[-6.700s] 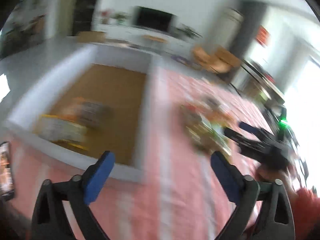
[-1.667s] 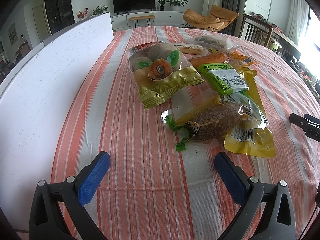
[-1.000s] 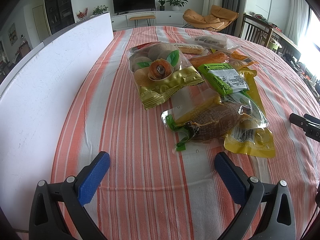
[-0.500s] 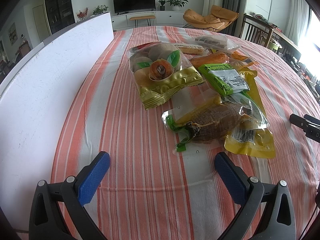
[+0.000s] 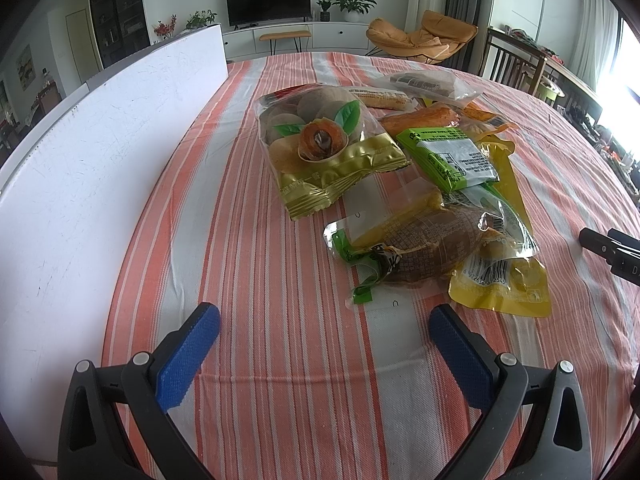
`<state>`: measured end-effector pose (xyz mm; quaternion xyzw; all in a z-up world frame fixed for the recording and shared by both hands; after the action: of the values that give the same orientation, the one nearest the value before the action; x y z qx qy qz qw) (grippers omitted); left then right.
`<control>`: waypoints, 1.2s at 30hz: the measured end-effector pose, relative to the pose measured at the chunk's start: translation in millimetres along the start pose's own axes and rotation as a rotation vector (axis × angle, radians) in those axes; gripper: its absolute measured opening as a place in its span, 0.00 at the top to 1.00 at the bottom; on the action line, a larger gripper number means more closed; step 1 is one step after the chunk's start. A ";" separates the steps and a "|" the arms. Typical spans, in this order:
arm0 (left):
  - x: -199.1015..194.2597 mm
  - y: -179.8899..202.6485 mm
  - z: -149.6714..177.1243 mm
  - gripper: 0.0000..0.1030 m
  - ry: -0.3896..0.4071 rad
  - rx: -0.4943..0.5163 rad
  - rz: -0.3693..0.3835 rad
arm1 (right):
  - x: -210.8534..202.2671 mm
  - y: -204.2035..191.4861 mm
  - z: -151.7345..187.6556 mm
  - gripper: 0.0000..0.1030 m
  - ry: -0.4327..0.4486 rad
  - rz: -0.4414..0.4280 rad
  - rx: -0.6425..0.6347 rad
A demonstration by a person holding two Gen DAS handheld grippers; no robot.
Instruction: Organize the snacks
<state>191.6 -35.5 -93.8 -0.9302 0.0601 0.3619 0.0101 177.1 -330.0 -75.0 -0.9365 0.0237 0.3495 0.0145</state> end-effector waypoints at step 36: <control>60.5 -33.1 -112.9 0.56 -0.165 -0.244 0.071 | -0.4 0.4 -0.4 0.09 -0.001 -0.001 0.001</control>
<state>315.6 -16.0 -52.1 -0.8888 0.0473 0.4421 -0.1110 177.0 -330.3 -74.5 -0.9363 0.0236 0.3500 0.0149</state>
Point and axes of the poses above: each gripper's, at about its wrist camera, not at the fingertips, and x roughly the way its jaws point, y to its right, z to its underside, the point moved 4 cm from there along x, roughly the way its jaws point, and after that the axes turned 12 degrees about y, right-handed, at the moved point
